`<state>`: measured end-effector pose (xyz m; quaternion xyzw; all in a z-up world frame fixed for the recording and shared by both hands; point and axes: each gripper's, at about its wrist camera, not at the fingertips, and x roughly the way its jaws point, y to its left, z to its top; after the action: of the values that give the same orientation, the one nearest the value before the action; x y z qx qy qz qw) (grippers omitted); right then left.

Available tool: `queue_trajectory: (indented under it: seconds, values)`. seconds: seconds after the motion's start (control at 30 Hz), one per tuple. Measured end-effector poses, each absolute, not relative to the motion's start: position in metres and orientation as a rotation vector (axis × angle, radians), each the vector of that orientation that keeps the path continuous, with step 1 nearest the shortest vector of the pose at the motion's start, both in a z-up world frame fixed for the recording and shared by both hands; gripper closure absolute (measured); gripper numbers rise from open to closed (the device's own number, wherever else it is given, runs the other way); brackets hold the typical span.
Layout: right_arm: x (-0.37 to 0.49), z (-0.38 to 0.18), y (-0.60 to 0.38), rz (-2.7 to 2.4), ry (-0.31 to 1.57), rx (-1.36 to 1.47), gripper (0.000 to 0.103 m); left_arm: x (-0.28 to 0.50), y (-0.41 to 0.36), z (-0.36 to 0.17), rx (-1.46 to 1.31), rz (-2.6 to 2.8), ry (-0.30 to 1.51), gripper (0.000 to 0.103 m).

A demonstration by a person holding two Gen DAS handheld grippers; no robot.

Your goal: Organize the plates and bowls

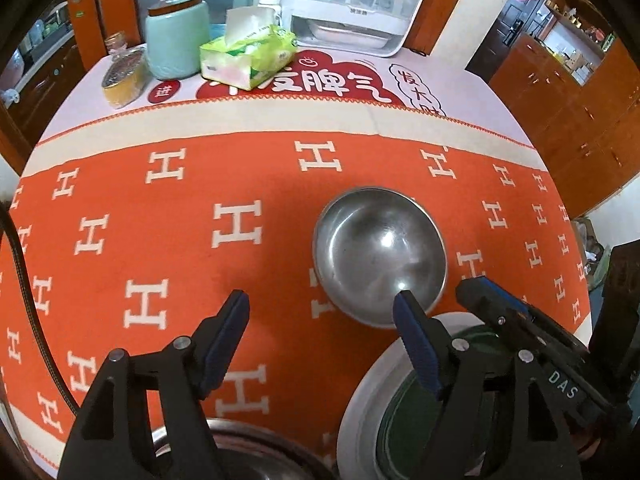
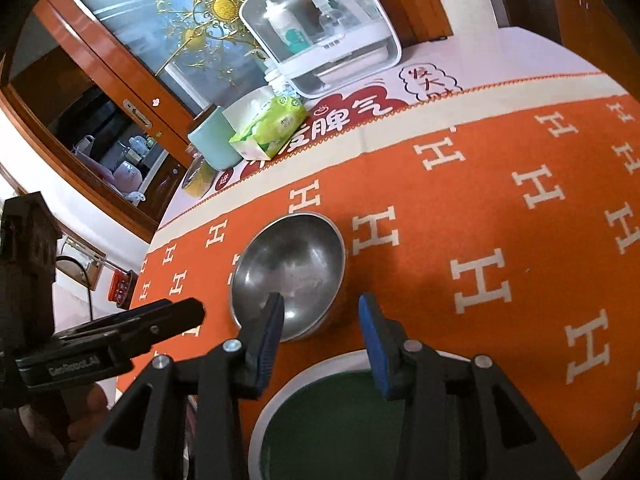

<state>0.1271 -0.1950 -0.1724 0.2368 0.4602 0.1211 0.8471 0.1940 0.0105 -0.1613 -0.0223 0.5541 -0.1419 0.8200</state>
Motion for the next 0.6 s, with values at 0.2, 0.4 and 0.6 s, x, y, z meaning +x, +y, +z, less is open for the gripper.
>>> queue_trajectory:
  seconds: [0.2,0.4,0.6]
  values:
    - [0.137,-0.188,-0.199,0.261,1.005,0.541,0.064,0.205,0.000,-0.177,-0.052,-0.339,1.213,0.030]
    - [0.143,-0.193,-0.193,0.298,1.019,0.537,0.067,0.212,-0.003,-0.190,-0.068,-0.360,1.258,0.036]
    - [0.146,-0.197,-0.185,0.322,1.045,0.516,0.079,0.215,-0.002,-0.197,-0.092,-0.363,1.281,0.054]
